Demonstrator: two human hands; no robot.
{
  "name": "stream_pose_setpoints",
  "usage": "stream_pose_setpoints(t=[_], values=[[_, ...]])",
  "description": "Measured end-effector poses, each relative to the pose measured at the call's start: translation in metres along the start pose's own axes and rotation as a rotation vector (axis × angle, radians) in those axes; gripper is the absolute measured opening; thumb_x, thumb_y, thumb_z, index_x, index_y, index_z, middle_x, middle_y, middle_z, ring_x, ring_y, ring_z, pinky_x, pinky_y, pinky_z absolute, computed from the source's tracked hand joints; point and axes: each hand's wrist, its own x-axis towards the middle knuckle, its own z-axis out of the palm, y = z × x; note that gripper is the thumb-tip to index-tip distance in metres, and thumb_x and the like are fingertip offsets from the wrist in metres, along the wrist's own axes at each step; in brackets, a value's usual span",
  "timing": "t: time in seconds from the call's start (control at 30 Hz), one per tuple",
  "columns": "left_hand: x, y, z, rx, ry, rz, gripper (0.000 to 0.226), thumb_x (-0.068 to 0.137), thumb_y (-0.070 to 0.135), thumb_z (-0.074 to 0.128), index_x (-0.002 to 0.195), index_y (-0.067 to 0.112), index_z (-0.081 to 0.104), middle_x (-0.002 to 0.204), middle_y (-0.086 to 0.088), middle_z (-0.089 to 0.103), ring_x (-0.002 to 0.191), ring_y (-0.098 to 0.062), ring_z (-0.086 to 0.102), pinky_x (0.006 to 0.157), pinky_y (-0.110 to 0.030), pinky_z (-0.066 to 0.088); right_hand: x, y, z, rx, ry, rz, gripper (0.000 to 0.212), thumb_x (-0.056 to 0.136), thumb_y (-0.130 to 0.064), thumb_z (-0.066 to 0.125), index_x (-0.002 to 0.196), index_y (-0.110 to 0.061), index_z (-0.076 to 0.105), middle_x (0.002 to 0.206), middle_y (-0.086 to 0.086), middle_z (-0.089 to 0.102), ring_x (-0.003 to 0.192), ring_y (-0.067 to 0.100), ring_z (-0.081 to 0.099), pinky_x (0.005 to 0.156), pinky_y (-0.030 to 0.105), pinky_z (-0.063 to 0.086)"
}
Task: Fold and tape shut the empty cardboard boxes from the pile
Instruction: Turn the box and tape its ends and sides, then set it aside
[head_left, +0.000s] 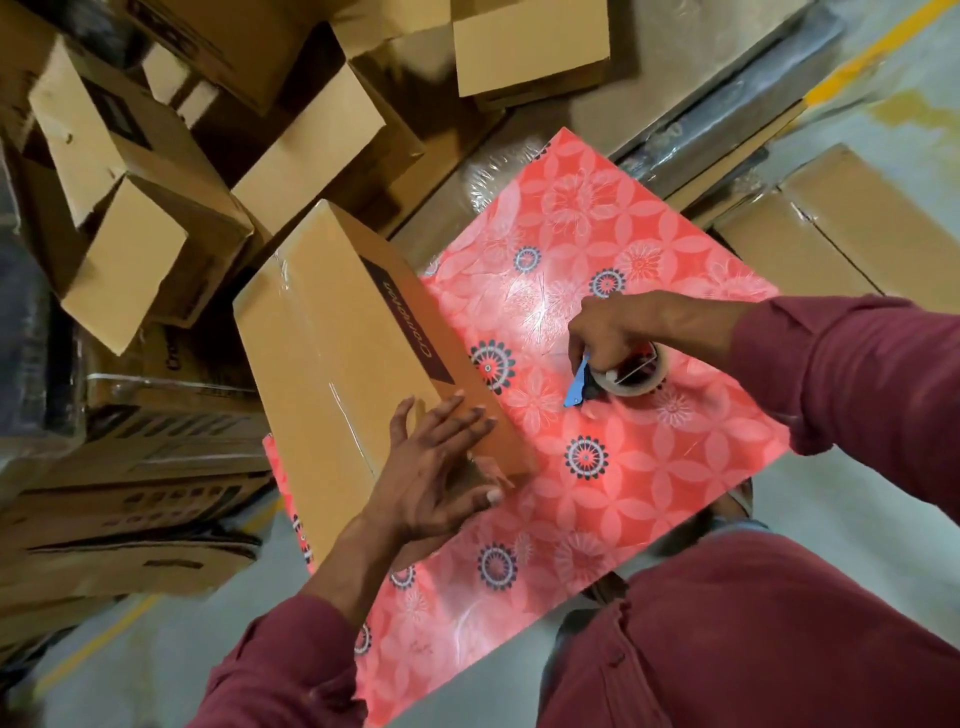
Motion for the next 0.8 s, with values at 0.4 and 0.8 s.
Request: stream_pose_setpoints(t=[0.4,0.8], values=[[0.008,-0.041,0.028,-0.099,0.185,0.272,0.036,0.106,0.038,0.046,0.122,0.024,0.075,0.139,0.007,0.067,0.149,-0.019,0.042,0.122,-0.061,0.020,-0.061,-0.100,0.105,0.429,0.689,0.001,0.073,0.073,-0.012,0.056,0.146,-0.015,0.057,0.152,0.005,0.054,0.136,0.014,0.052,0.110,0.026,0.044],[0.011,-0.046,0.040,-0.155,0.257,0.283,0.041,0.107,0.040,0.046,0.119,0.017,0.077,0.132,0.001,0.072,0.145,-0.026,0.048,0.123,-0.059,0.019,-0.005,-0.252,0.205,0.898,1.231,0.043,0.104,0.061,0.005,0.050,0.162,-0.002,0.021,0.168,0.010,0.026,0.156,0.011,0.023,0.126,0.029,0.023]])
